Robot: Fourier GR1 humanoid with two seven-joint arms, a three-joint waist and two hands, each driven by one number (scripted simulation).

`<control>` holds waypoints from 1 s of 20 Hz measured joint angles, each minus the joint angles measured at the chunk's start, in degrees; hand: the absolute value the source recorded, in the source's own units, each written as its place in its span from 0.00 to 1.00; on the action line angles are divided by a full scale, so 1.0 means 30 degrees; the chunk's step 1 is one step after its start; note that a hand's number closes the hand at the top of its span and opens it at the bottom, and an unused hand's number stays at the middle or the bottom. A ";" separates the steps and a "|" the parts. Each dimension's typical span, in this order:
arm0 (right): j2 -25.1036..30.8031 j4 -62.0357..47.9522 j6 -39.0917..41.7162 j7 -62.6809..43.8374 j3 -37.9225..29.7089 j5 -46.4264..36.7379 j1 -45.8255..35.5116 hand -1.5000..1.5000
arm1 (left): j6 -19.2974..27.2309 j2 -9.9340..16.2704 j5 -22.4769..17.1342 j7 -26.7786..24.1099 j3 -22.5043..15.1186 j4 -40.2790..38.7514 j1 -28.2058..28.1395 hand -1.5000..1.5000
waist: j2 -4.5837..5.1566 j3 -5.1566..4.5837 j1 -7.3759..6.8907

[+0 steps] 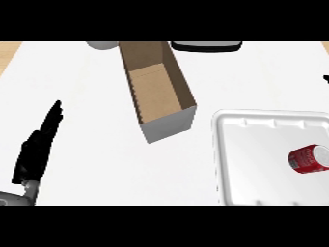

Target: Pick the can from the tray and place it in the cardboard box

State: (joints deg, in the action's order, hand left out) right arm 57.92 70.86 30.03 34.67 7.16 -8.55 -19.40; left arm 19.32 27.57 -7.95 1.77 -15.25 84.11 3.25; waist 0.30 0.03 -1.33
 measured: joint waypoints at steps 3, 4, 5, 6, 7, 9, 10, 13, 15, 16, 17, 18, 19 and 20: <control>0.0948 0.0472 -0.0115 0.0295 0.1382 -0.1824 0.0203 0.00 | -0.0051 -0.0057 0.0053 0.0115 0.0058 0.0064 -0.0009 0.50 | -0.0024 -0.0006 0.0072; 0.1132 0.0873 -0.0169 0.0261 0.1794 -0.2282 0.0419 0.00 | -0.0047 -0.0096 0.0086 0.0069 0.0059 0.0129 -0.0194 0.50 | -0.0049 -0.0006 0.0133; 0.1327 0.0993 -0.0268 0.0417 0.2100 -0.2737 0.0602 0.00 | 0.0069 -0.0228 0.0232 0.0093 0.0005 0.0159 -0.0266 0.50 | -0.0059 -0.0006 0.0178; 0.1441 0.1185 -0.0304 0.0410 0.2379 -0.3102 0.0805 0.00 | 0.0063 -0.0206 0.0248 0.0211 0.0096 0.0313 -0.0322 0.50 | -0.0072 -0.0008 0.0218; 0.1269 0.1191 -0.0430 0.0360 0.2638 -0.3558 0.0827 0.00 | -0.0052 -0.0277 0.0266 0.0194 0.0149 0.0285 -0.0345 0.50 | -0.0075 -0.0008 0.0235; 0.1110 0.1925 -0.0500 -0.0072 0.2939 -0.4154 0.1261 0.00 | -0.0046 -0.0415 0.0456 0.0362 0.0282 0.0295 -0.0310 0.50 | -0.0095 -0.0012 0.0334; 0.1054 0.2134 -0.0558 -0.0114 0.2884 -0.4392 0.1619 0.00 | -0.0158 -0.0380 0.0512 0.0390 0.0389 0.0564 -0.0535 0.50 | -0.0104 -0.0011 0.0361; 0.0481 0.2166 -0.0515 -0.0379 0.2617 -0.5291 0.1942 0.00 | -0.0293 -0.0605 0.0943 0.0762 0.0647 0.0935 -0.0671 0.50 | -0.0109 -0.0011 0.0387; 0.0056 0.2230 -0.0461 -0.0499 0.2347 -0.5869 0.2123 0.00 | -0.0377 -0.1019 0.1303 0.0602 0.0801 0.0589 -0.0529 0.50 | -0.0106 -0.0008 0.0415; -0.0243 0.2256 -0.0487 -0.0632 0.2238 -0.6141 0.2226 0.00 | -0.0561 -0.0997 0.1351 0.0575 0.0920 0.0773 -0.0807 0.50 | -0.0109 -0.0012 0.0406; -0.0424 0.1953 -0.0509 -0.0510 0.2144 -0.6527 0.2173 0.00 | -0.0771 -0.0988 0.1370 0.0646 0.1125 0.0793 -0.0748 0.50 | -0.0105 -0.0011 0.0394; -0.0696 0.1617 -0.0686 -0.0442 0.2194 -0.7013 0.2147 0.00 | -0.0914 -0.0999 0.1400 0.0532 0.1263 0.0814 -0.0922 0.50 | -0.0103 -0.0012 0.0372; -0.0797 0.1169 -0.0719 -0.0256 0.2164 -0.7432 0.1984 0.00 | -0.1002 -0.1114 0.1528 0.0550 0.1357 0.0589 -0.0692 0.50 | -0.0093 -0.0007 0.0366; -0.0895 0.1231 -0.0733 -0.0293 0.2105 -0.7763 0.2114 0.00 | -0.0879 -0.1315 0.1785 0.0656 0.1312 0.0748 -0.0793 0.50 | -0.0096 -0.0008 0.0377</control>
State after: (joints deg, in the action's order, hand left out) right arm 55.24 74.55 27.83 33.79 13.47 -31.83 -13.05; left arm 16.68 23.63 -2.60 3.74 -11.31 86.36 0.87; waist 0.01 0.01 -0.19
